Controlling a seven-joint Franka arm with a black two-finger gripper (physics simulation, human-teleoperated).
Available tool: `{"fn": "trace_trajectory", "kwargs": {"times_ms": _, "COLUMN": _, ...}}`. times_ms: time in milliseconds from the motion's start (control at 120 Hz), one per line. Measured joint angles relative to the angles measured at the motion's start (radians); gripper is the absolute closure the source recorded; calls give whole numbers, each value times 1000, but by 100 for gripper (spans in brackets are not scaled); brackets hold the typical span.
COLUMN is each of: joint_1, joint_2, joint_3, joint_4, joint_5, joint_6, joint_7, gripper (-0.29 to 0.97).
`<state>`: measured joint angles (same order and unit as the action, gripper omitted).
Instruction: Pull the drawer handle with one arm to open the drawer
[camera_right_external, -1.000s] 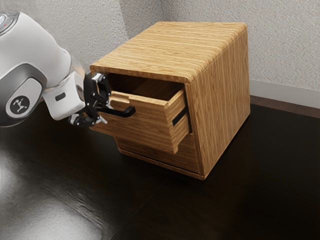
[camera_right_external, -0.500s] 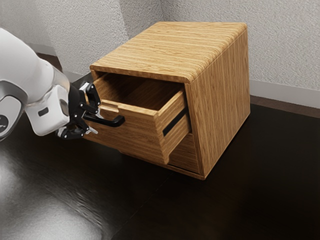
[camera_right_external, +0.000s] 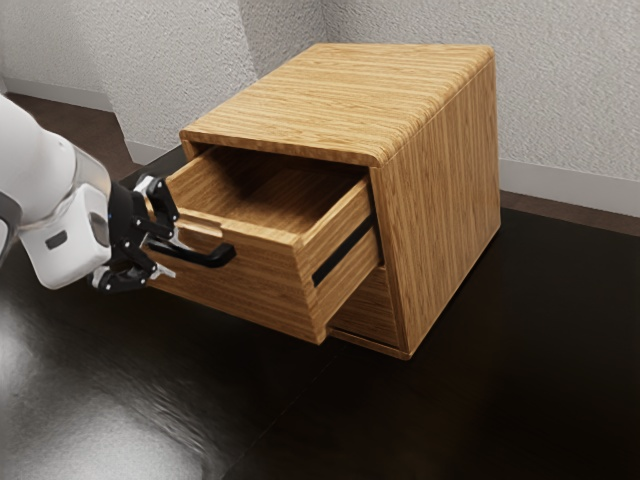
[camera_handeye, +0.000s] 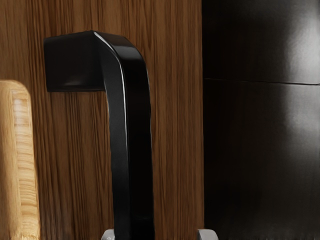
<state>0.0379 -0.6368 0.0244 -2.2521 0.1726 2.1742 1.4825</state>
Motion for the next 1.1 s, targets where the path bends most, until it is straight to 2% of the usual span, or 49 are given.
{"fn": "trace_trajectory", "kwargs": {"times_ms": 217, "joint_1": -8, "joint_2": -30, "joint_3": 6, "joint_4": -29, "joint_5": 1, "joint_6": -1, "joint_7": -2, "gripper": 57}}
{"fn": "trace_trajectory", "kwargs": {"times_ms": 283, "joint_1": -20, "joint_2": -65, "joint_3": 6, "joint_4": -46, "joint_5": 0, "joint_6": -2, "joint_7": -3, "gripper": 61}}
{"fn": "trace_trajectory", "kwargs": {"times_ms": 400, "joint_1": -31, "joint_2": -115, "joint_3": 6, "joint_4": -56, "joint_5": 1, "joint_6": -8, "joint_7": -4, "gripper": 58}}
{"fn": "trace_trajectory", "kwargs": {"times_ms": 483, "joint_1": -31, "joint_2": -196, "joint_3": 6, "joint_4": -47, "joint_5": 0, "joint_6": -12, "joint_7": -5, "gripper": 56}}
{"fn": "trace_trajectory", "kwargs": {"times_ms": 542, "joint_1": -31, "joint_2": -225, "joint_3": 3, "joint_4": -17, "joint_5": 0, "joint_6": -22, "joint_7": -8, "gripper": 51}}
{"fn": "trace_trajectory", "kwargs": {"times_ms": 617, "joint_1": -31, "joint_2": -221, "joint_3": -24, "joint_4": 74, "joint_5": -26, "joint_6": -60, "joint_7": -30, "gripper": 37}}
{"fn": "trace_trajectory", "kwargs": {"times_ms": 742, "joint_1": -23, "joint_2": -77, "joint_3": -198, "joint_4": 399, "joint_5": -59, "joint_6": -227, "joint_7": -169, "gripper": 21}}
{"fn": "trace_trajectory", "kwargs": {"times_ms": 833, "joint_1": -24, "joint_2": 172, "joint_3": -350, "joint_4": 706, "joint_5": -73, "joint_6": -442, "joint_7": -367, "gripper": 14}}
{"fn": "trace_trajectory", "kwargs": {"times_ms": 908, "joint_1": -46, "joint_2": 288, "joint_3": -408, "joint_4": 800, "joint_5": -96, "joint_6": -596, "joint_7": -556, "gripper": 10}}
{"fn": "trace_trajectory", "kwargs": {"times_ms": 992, "joint_1": -93, "joint_2": 362, "joint_3": -393, "joint_4": 825, "joint_5": -109, "joint_6": -723, "joint_7": -756, "gripper": 8}}
{"fn": "trace_trajectory", "kwargs": {"times_ms": 1100, "joint_1": -91, "joint_2": 440, "joint_3": -184, "joint_4": 832, "joint_5": -131, "joint_6": -828, "joint_7": -977, "gripper": 5}}
